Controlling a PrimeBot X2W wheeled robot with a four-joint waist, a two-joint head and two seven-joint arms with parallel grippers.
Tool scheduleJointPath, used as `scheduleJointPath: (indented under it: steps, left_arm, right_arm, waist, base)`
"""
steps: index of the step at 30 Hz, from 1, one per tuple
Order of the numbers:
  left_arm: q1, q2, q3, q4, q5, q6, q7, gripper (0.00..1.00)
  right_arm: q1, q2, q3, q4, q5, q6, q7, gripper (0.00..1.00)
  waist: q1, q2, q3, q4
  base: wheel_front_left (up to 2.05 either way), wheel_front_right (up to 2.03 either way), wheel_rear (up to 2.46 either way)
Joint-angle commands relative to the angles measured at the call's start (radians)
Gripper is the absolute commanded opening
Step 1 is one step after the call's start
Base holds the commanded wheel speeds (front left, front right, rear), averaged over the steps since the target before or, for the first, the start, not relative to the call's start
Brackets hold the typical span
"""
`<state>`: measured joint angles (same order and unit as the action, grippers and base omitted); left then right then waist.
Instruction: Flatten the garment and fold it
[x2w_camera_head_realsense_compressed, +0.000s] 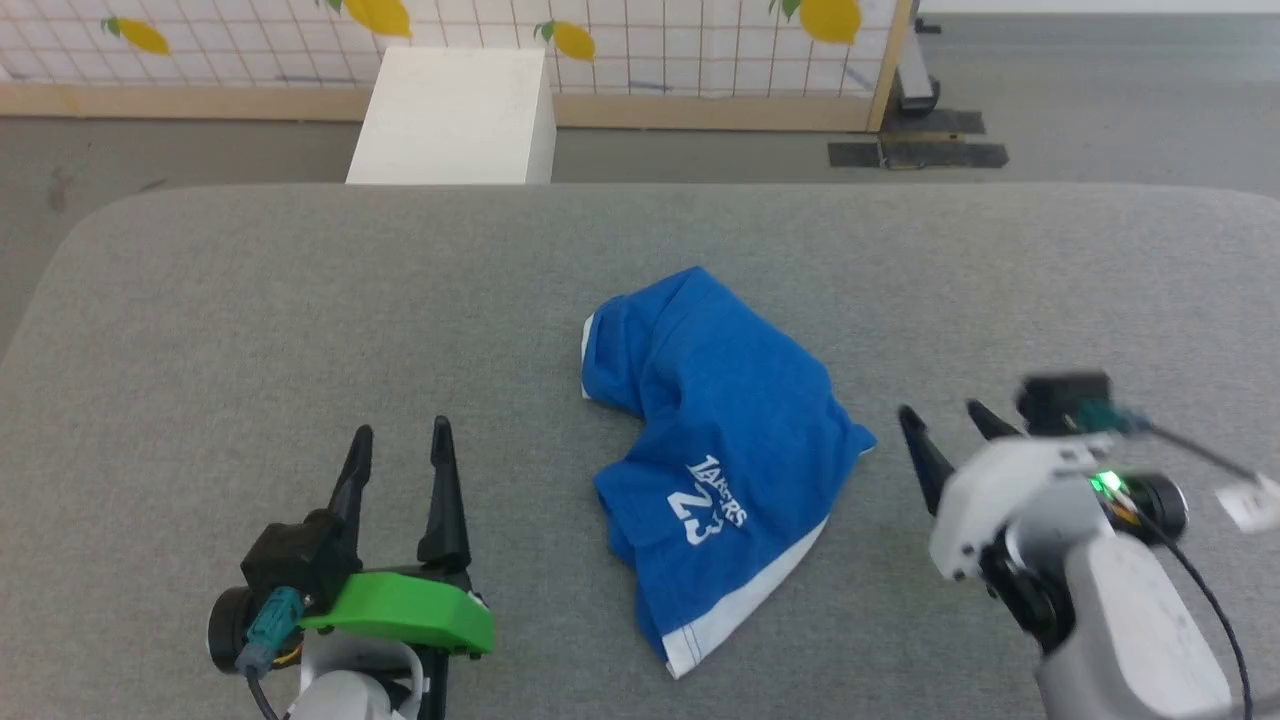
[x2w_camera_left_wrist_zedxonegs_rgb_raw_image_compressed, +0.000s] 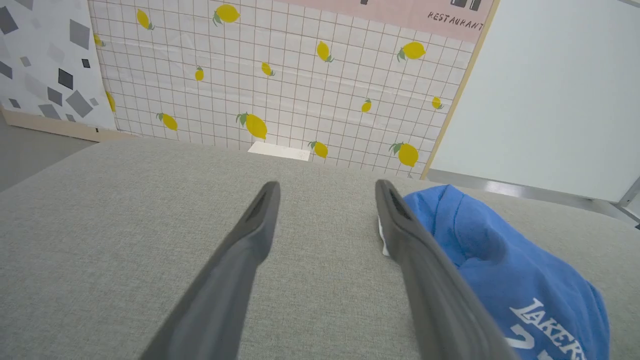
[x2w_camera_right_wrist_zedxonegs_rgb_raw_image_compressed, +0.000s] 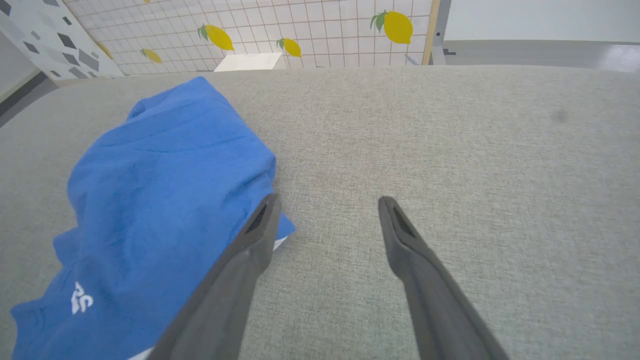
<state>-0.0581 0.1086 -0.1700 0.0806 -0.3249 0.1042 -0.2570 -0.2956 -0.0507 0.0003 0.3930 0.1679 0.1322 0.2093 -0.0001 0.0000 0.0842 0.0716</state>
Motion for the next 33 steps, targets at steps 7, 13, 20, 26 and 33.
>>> scheduleJointPath:
  steps: [7,13,20,26,33]
  left_arm:
    - [-0.019,-0.037,-0.004,-0.025,0.047,-0.035,-0.005,1.0]
    - [-0.024,-0.051,0.001,-0.012,0.048,-0.047,-0.005,1.0]
    - [-0.003,-0.056,0.02,0.005,0.044,-0.059,-0.005,1.0]
    - [0.0,-0.058,0.022,0.008,0.039,-0.068,-0.005,1.0]
    - [0.013,-0.058,0.009,0.021,0.012,-0.065,-0.005,1.0]
  right_arm:
    - [-0.192,-0.011,0.097,0.127,-0.096,-0.002,0.324,1.0]
    - [-0.217,-0.027,0.169,0.203,-0.078,-0.002,0.394,1.0]
    - [-0.233,-0.069,0.148,0.183,-0.002,-0.002,0.292,0.0]
    - [-0.214,-0.128,-0.065,0.082,-0.012,-0.002,0.206,0.0]
    - [0.002,-0.058,-0.283,-0.009,-0.073,-0.002,0.309,0.0]
  waist:
    - [0.0001,0.0,0.097,0.078]
    - [0.0001,0.0,0.129,0.114]
    - [0.0001,0.0,0.094,0.096]
    - [0.0001,0.0,0.054,0.072]
    - [0.0001,0.0,0.035,0.045]
  base:
    - [0.0,0.0,0.0]
    - [0.0,0.0,0.0]
    - [0.0,0.0,0.0]
    - [0.0,0.0,0.0]
    - [0.0,0.0,0.0]
